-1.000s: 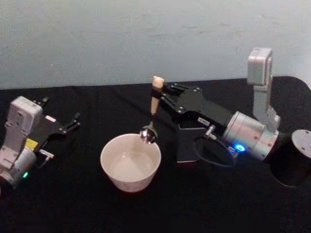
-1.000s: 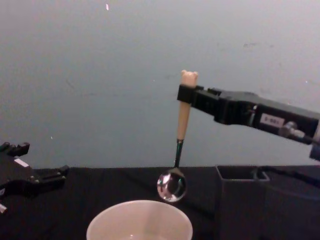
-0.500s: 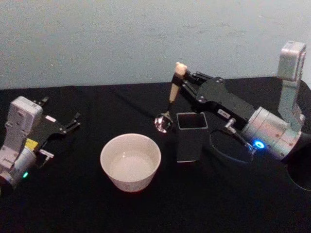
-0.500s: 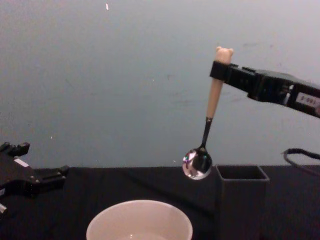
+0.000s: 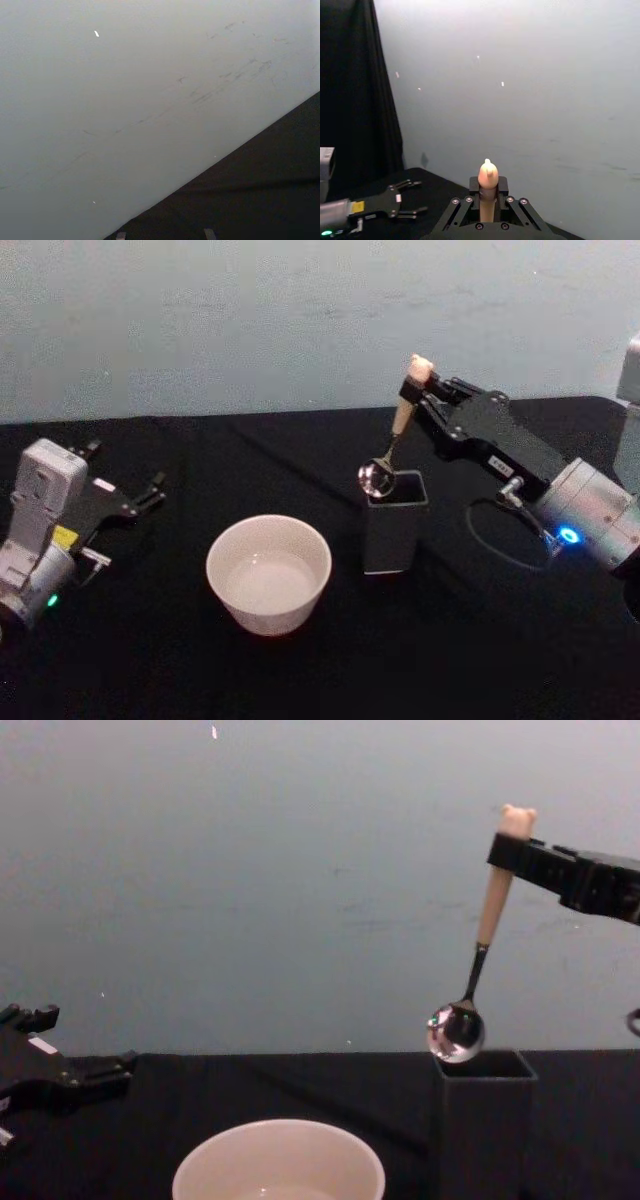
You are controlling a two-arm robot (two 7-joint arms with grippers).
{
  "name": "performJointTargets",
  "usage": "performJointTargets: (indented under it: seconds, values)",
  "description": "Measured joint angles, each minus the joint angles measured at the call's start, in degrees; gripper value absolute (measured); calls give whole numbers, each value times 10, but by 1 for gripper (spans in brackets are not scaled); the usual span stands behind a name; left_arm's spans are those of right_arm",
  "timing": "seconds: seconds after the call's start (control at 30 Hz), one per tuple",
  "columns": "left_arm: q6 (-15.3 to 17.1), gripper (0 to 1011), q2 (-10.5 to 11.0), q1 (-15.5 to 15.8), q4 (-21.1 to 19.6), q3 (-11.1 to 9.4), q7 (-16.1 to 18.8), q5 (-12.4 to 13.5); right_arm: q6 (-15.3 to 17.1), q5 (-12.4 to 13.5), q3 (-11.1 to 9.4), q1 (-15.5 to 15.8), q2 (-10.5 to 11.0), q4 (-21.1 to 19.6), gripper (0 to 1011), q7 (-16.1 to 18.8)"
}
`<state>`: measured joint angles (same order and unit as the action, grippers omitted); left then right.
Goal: Pick up the stirring spoon with one hand, stir inside the cup, then place it back in its original position.
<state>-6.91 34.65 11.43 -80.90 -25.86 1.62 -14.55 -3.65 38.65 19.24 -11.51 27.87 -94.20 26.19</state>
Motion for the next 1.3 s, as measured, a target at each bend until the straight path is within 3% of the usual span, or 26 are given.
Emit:
performJointTargets:
  seconds: [0.5,1.3]
  values:
    - [0,1001,0,0,0,0,0,0,-3,-19,-22,5,-2,14,205,-11]
    - [0,1001,0,0,0,0,0,0,23,-36,-4,-12,-18,74,205,6]
